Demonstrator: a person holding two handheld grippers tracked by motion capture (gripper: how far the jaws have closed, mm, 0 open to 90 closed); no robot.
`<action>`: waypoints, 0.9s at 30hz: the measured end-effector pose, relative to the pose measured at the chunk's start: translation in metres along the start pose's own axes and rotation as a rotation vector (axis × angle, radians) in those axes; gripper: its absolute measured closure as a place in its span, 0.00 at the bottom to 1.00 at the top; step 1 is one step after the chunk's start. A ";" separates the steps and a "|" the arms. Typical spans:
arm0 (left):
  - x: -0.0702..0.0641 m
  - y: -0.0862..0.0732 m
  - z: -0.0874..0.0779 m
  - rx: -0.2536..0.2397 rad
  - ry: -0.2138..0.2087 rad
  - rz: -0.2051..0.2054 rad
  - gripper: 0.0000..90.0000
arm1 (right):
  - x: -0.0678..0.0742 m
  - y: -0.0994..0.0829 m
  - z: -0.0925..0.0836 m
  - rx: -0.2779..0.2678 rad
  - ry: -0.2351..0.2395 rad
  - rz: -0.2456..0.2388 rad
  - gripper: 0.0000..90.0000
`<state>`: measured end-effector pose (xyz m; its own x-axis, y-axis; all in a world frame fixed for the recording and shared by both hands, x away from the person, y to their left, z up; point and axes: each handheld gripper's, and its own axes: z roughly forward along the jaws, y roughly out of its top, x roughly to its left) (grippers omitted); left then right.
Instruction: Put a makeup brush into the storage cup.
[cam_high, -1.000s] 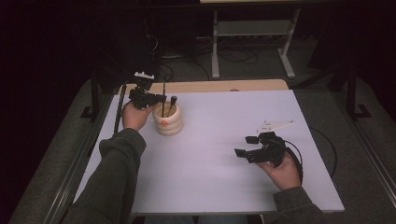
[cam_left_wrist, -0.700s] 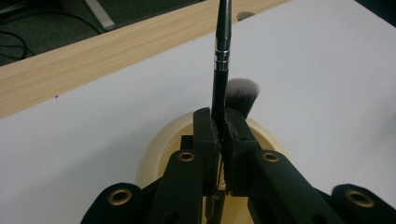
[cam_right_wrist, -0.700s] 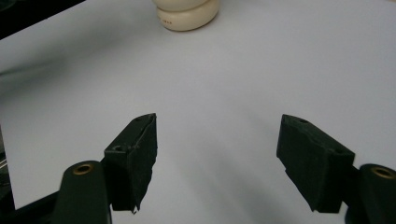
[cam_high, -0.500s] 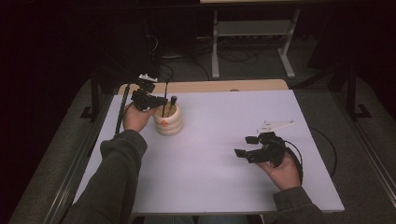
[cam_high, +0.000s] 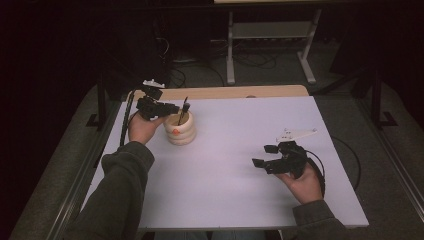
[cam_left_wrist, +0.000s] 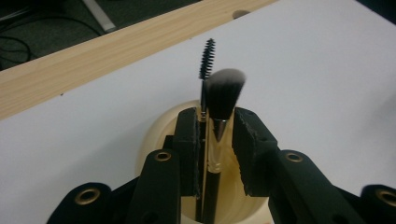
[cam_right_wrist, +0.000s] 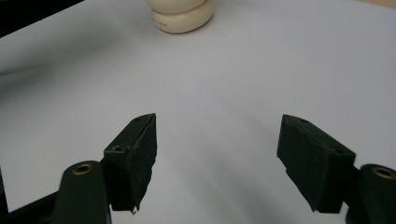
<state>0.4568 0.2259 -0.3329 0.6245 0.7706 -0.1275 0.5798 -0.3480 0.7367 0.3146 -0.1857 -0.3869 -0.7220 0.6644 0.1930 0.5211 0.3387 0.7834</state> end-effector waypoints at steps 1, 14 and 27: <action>-0.001 -0.001 -0.001 0.004 0.001 0.006 0.78 | 0.000 0.000 0.000 0.000 -0.005 0.001 0.31; -0.010 -0.014 -0.016 -0.017 -0.019 0.032 0.65 | -0.007 -0.003 -0.003 0.009 -0.046 0.019 0.30; -0.019 -0.025 -0.027 -0.040 -0.037 0.043 0.56 | -0.010 -0.004 -0.007 0.000 -0.073 0.013 0.29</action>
<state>0.4162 0.2346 -0.3308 0.6674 0.7351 -0.1193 0.5312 -0.3576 0.7681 0.3167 -0.1982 -0.3882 -0.6802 0.7155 0.1596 0.5303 0.3299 0.7810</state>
